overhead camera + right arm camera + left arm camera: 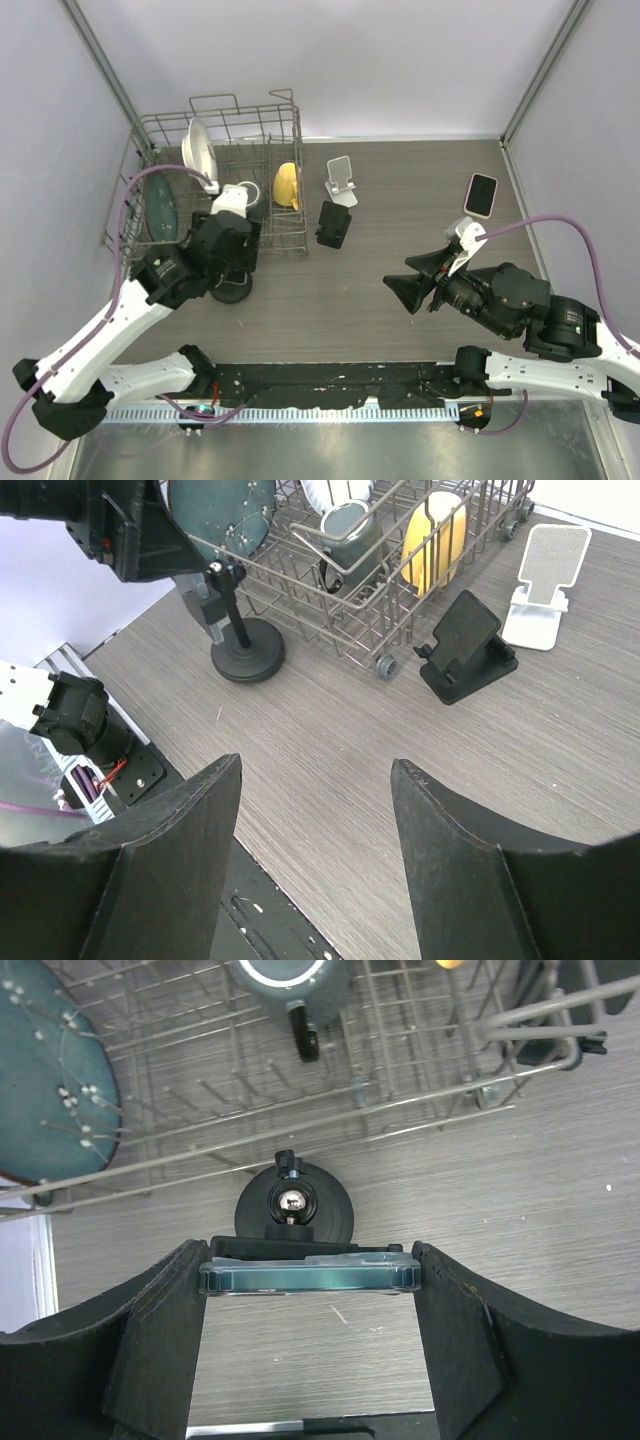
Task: Place the phone on the phone stand
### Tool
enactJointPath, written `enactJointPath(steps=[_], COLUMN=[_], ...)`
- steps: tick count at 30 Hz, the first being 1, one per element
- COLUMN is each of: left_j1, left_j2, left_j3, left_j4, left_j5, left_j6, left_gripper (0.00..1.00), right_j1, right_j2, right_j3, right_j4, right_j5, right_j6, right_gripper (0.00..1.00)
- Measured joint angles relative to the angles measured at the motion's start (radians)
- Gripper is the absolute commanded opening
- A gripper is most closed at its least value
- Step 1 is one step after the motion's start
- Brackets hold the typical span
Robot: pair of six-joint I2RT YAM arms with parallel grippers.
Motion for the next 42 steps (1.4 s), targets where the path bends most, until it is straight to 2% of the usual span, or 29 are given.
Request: enactJointPath(steps=[6,17,29,42], left_j1=[0.164,0.394,0.449,0.46], left_j2=[-0.113,-0.184,-0.206,-0.301], left_j3=[-0.026,-0.101,-0.12,-0.201], left_j4=[-0.006,-0.012,0.03,0.105], left_j5=[0.063,0.167,0.236,0.224], left_j6=[0.078,0.181,0.26,0.26], left_gripper=[0.0,0.0,0.0,0.0], right_j1=[0.0,0.0,0.0,0.0], right_j2=[0.0,0.0,0.0,0.02], right_j3=[-0.001,-0.001,-0.002,-0.009], right_j4=[0.003,0.007,0.007,0.016], right_j5=[0.0,-0.014,-0.023,-0.026], right_j6=[-0.001,-0.01,-0.012,-0.017], right_gripper=[0.66,0.67,0.66,0.67])
